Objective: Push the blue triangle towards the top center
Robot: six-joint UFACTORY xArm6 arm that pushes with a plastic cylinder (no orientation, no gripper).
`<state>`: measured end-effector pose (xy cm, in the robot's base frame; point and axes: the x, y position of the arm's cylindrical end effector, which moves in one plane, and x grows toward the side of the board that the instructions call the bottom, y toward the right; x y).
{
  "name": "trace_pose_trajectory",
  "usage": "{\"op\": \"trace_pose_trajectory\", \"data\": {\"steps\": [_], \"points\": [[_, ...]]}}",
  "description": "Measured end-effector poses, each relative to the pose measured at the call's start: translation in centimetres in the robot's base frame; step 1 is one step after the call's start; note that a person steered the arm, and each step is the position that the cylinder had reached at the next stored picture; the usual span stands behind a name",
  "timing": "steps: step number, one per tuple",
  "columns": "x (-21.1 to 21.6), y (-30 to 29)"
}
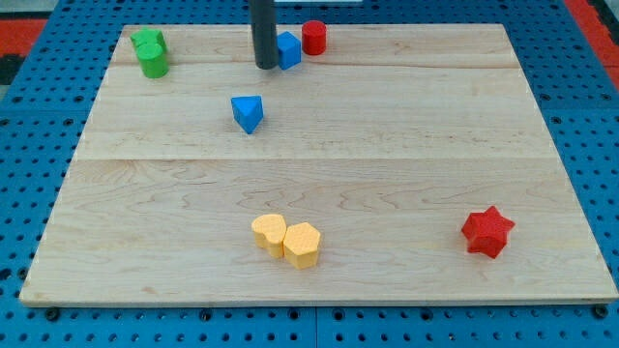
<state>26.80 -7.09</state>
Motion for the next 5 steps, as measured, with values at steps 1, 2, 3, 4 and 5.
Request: {"op": "trace_pose_trajectory", "data": {"steps": [1, 2, 3, 4, 5], "points": [[4.8, 0.2], [4.5, -5.8], [10.4, -4.6], [10.2, 0.0], [7.7, 3.7]]}}
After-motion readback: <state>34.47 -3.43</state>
